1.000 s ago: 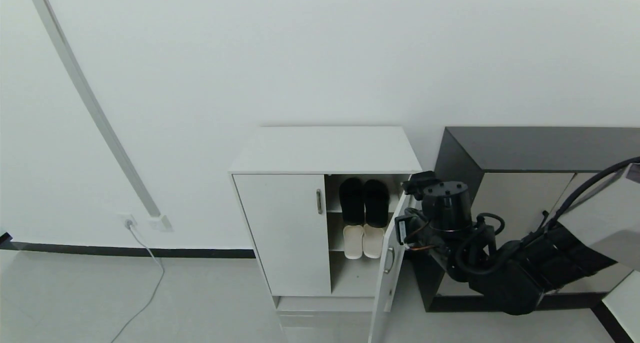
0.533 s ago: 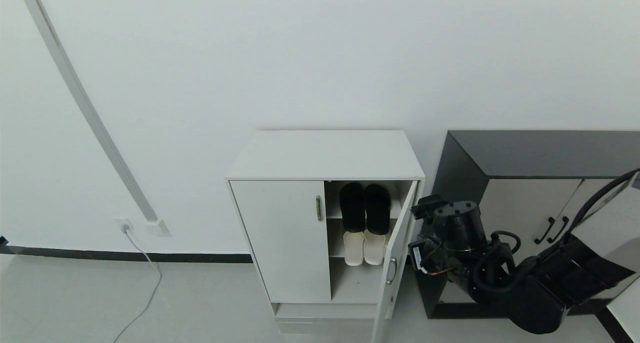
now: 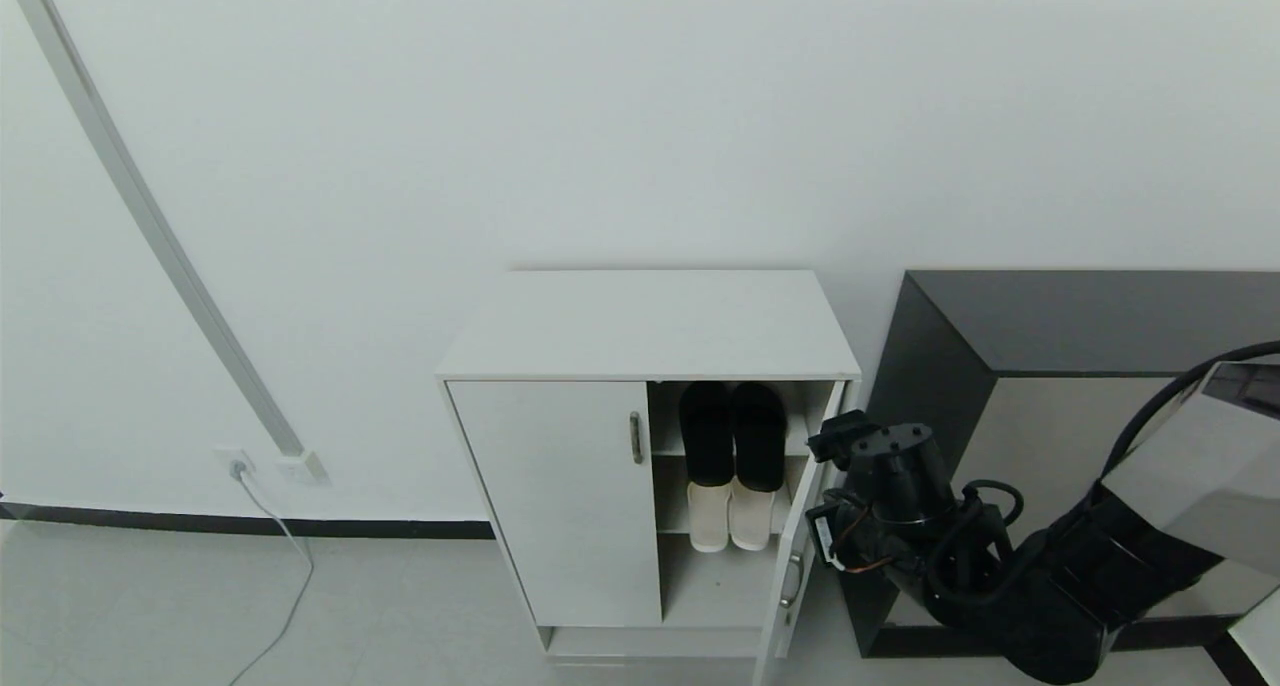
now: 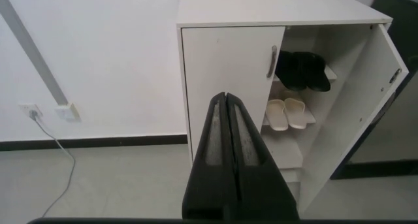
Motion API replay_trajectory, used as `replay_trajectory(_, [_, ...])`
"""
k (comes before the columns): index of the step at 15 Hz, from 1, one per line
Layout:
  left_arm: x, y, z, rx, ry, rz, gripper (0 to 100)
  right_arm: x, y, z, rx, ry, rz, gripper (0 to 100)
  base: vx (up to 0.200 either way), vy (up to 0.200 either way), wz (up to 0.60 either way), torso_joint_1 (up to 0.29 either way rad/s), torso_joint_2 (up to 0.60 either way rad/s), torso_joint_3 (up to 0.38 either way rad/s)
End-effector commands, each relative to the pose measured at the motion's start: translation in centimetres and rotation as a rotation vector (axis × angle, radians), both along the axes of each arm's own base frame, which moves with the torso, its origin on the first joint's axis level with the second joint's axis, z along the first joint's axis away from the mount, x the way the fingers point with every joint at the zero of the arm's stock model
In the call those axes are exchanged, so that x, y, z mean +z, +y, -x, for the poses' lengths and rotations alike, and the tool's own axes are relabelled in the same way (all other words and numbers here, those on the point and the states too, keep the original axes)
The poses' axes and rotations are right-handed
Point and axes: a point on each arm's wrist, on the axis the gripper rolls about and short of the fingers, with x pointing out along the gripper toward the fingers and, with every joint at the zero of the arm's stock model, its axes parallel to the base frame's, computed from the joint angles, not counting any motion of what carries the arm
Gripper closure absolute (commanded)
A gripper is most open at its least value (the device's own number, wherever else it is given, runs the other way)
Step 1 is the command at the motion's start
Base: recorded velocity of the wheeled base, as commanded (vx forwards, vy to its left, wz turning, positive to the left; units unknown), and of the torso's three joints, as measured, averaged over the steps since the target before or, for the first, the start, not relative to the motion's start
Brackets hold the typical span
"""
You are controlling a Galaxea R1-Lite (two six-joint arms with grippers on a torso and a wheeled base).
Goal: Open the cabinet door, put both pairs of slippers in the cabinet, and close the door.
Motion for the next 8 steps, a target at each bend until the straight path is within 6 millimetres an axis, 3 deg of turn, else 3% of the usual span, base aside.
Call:
replay_trajectory(1, [0.0,0.0,0.0,0.001,0.0,0.0,100,-1.1,0.4,-0.5,0.001,0.009,0.006,100,0.0,0.0,0.0,0.0,0.0,0.0])
replay_trajectory(8, [0.0,0.0,0.0,0.001,0.002,0.0,100,-1.9,1.8,-3.0,-0.008,-0.039,-0.03,100,0.0,0.0,0.0,0.0,0.0,0.0])
